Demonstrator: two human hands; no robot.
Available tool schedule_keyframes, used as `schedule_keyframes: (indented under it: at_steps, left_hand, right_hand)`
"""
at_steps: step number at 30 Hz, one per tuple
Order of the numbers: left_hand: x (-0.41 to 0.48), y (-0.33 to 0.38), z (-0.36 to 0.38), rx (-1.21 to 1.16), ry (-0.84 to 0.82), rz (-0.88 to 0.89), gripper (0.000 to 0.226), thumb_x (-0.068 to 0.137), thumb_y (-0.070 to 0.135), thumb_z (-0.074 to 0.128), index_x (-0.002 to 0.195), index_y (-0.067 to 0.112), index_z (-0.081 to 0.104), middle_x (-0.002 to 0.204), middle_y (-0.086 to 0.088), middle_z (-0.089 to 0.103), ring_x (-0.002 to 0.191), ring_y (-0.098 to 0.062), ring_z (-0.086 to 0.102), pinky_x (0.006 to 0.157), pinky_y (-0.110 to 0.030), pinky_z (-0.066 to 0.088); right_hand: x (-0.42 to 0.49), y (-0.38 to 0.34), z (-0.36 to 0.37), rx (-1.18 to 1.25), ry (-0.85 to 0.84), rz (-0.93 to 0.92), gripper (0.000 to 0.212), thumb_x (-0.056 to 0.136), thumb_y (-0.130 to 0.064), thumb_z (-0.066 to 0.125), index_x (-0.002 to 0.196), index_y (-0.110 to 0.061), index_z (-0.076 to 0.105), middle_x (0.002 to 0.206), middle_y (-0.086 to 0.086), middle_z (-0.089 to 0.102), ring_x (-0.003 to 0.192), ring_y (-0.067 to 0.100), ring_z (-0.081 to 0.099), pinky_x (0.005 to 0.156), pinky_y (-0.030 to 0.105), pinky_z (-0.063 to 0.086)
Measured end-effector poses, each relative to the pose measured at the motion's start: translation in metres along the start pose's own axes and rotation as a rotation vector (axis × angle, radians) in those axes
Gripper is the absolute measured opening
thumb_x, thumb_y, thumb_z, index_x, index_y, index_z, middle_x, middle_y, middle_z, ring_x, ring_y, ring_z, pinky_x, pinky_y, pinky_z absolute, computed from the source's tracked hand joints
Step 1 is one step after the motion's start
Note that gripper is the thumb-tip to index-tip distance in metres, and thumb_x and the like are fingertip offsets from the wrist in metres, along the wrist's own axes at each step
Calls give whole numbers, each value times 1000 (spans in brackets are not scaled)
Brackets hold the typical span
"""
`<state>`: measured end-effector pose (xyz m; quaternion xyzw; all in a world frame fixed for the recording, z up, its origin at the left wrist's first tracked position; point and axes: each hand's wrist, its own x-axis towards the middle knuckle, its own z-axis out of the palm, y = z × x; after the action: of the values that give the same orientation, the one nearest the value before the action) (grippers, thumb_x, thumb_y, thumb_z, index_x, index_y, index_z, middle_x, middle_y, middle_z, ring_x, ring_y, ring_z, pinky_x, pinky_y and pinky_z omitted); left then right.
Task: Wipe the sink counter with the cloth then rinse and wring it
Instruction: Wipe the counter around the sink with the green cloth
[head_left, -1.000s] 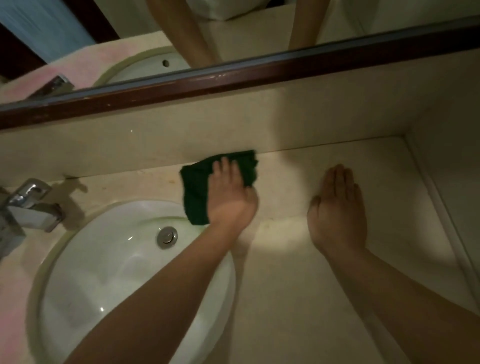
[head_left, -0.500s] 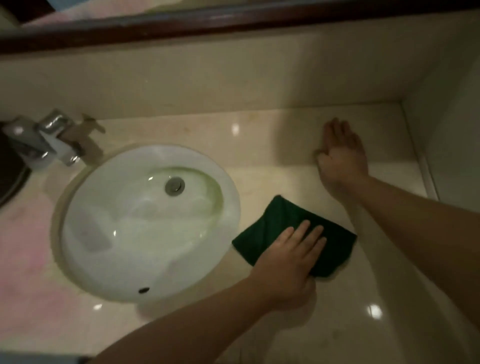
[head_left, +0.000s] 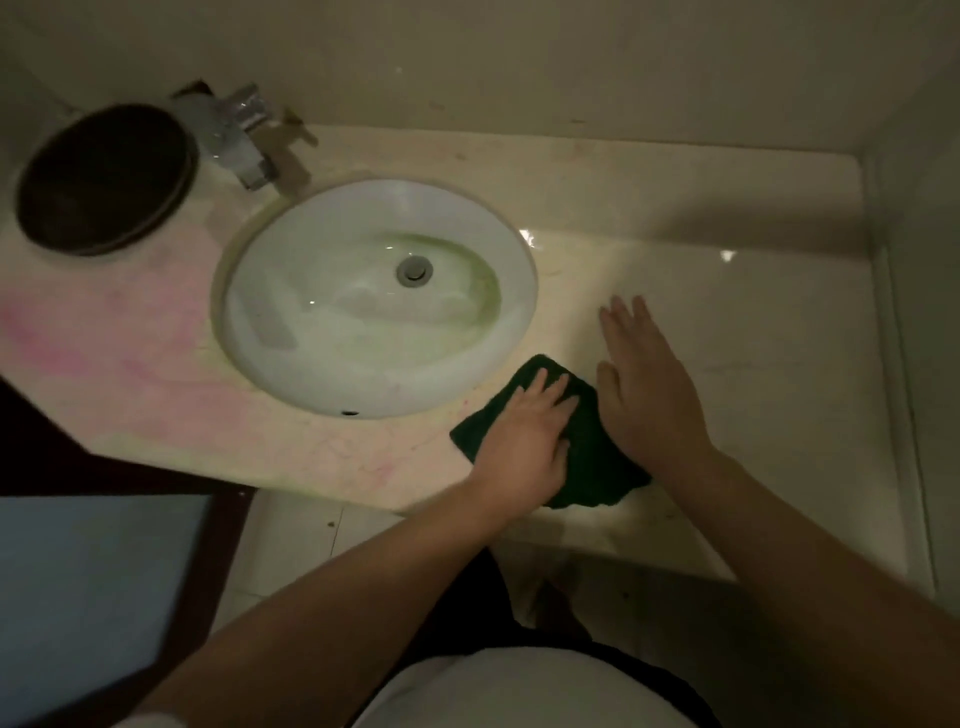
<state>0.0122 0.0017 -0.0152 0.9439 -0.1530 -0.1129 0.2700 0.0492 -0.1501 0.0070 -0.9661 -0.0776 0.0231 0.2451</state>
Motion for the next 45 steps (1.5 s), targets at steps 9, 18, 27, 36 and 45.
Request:
schedule_keyframes:
  at_steps: [9, 18, 27, 36, 45]
  left_hand:
    - [-92, -194, -98, 196, 270, -383, 60, 91, 23, 42, 146, 0, 32, 154, -18, 32, 147, -32, 17, 119, -48, 17]
    - [-113, -299, -134, 374, 93, -261, 71, 94, 40, 19, 152, 1, 9, 162, -16, 7, 149, -31, 4, 121, -44, 5]
    - [-115, -315, -131, 356, 84, -160, 67, 93, 32, 14, 151, -3, 11, 160, -21, 10, 148, -35, 8, 120, -48, 9]
    - [-112, -306, -130, 353, 95, -217, 66, 97, 32, 24, 152, 1, 5, 162, -16, 4, 149, -32, 2, 121, -45, 5]
    - [-110, -310, -126, 377, 91, -136, 68, 92, 28, 27, 150, -4, 10, 159, -23, 11, 147, -39, 9, 119, -50, 9]
  right_hand:
    - [-49, -35, 79, -421, -271, -72, 67, 93, -42, 19, 154, -14, 15, 162, 8, 14, 150, 24, 10, 121, 42, 3]
    - [-43, -215, 171, -338, -93, 518, 75, 93, -44, 24, 153, -3, 5, 161, 22, 8, 149, 38, 7, 119, 54, 9]
    - [-11, -309, 233, -258, -121, 112, 63, 96, -38, 31, 154, -18, 18, 162, 9, 18, 150, 29, 12, 120, 48, 6]
    - [-50, -206, 176, -446, 62, 660, 68, 93, -38, 22, 155, -11, 10, 159, 20, 18, 146, 38, 17, 118, 53, 20]
    - [-46, -283, 220, -324, -91, 80, 64, 93, -35, 39, 153, -22, 23, 161, 7, 21, 149, 29, 12, 120, 46, 14]
